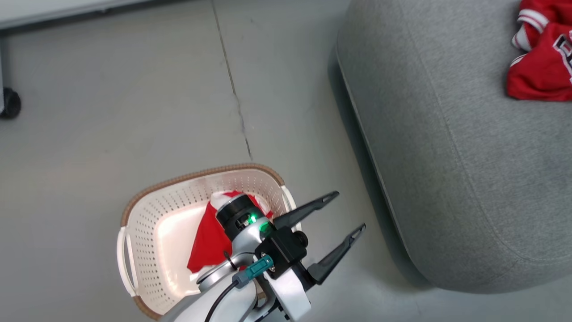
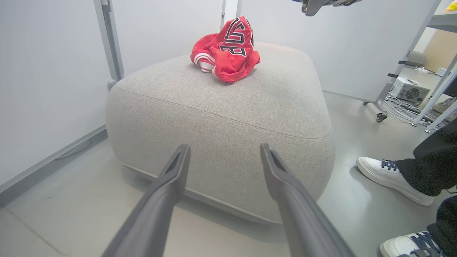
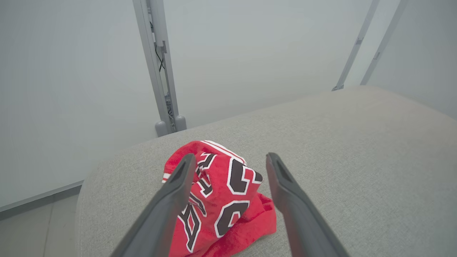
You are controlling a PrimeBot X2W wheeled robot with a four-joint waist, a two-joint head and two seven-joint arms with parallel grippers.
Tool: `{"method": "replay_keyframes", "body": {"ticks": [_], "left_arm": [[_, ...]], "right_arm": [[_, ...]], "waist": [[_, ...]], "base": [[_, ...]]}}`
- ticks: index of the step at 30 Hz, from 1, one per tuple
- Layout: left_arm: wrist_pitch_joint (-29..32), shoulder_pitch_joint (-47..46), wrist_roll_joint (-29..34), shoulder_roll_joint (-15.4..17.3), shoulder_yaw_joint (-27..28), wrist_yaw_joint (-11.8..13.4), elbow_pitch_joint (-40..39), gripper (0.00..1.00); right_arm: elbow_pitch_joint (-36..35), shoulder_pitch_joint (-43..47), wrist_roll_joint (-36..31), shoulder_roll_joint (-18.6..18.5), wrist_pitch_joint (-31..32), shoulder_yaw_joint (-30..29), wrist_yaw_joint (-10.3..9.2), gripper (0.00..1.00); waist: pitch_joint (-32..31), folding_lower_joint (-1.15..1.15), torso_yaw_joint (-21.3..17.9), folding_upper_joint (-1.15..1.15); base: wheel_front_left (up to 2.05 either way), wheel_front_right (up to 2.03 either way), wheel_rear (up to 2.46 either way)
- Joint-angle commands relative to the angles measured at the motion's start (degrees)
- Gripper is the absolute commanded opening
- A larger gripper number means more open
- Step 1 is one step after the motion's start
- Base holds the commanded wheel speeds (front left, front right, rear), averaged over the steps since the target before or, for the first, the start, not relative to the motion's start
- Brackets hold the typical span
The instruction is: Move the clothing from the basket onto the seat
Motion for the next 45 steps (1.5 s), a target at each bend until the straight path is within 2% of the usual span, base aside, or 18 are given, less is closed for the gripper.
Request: {"method": "replay_keyframes", "body": {"ticks": [1, 5, 11, 20, 27, 28, 31, 37, 45], "left_arm": [[0.01, 0.72, 0.22, 0.19, 0.08, -0.07, 0.2, 1.0], [0.01, 2.51, -0.53, -0.73, 1.53, -0.07, 0.26, 1.0], [0.01, 6.46, -1.31, -1.38, 3.82, -0.08, 0.16, 1.0], [0.01, 11.81, -3.64, -3.05, 8.5, -0.08, -1.0, 1.0], [0.01, 15.82, -3.19, -4.14, 13.07, -0.08, -1.74, 1.0], [0.01, 17.15, -2.89, -4.44, 15.4, 0.04, -1.08, 1.0], [0.01, 18.87, -2.39, -4.95, 19.64, 1.11, -0.59, 1.0], [0.01, 21.31, -0.54, -5.42, 26.44, 3.68, -2.69, 1.0], [0.01, 24.67, -0.52, -5.47, 31.29, 7.01, -6.2, 1.0]], "right_arm": [[-1.58, 1.36, 0.22, -0.9, -0.9, 0.51, 0.01, 1.0], [-8.39, 4.25, 0.54, -2.0, -1.96, 1.9, 0.01, 1.0], [-21.34, 10.9, -2.38, -0.72, -2.08, 0.7, 0.01, 1.0], [-36.08, 23.58, -6.82, 4.85, -2.11, -4.18, 0.01, 1.0], [-47.94, 36.38, -15.89, 10.1, -2.11, -9.38, 0.02, 1.0], [-50.7, 39.86, -16.64, 12.44, -2.12, -10.66, 0.01, 1.0], [-52.91, 43.73, -17.8, 15.16, -2.11, -10.55, 0.02, 1.0], [-52.37, 48.01, -20.37, 19.65, -2.11, -10.01, 0.02, 1.0], [-53.42, 53.38, -27.93, 26.02, -2.12, -14.14, 0.03, 1.0]], "waist": [[-2.89, 0.0, -0.05, 0.0], [-6.01, 0.0, 0.07, 0.0], [-11.32, 0.0, -0.08, 0.0], [-17.27, 0.0, 2.2, 0.0], [-20.8, 0.0, 7.24, 0.0], [-21.82, 0.0, 8.97, 0.0], [-22.78, 0.0, 10.95, 0.0], [-23.72, 0.0, 14.73, 0.0], [-23.92, 0.0, 18.23, 0.0]], "base": [[0.0, 0.0, 0.0], [0.0, 0.0, 0.0], [0.0, 0.0, 0.0], [0.0, 0.0, 0.0], [0.0, 0.0, 0.0], [0.0, 0.0, 0.0], [0.0, 0.0, 0.0], [0.0, 0.0, 0.0], [0.0, 0.0, 0.0]]}}
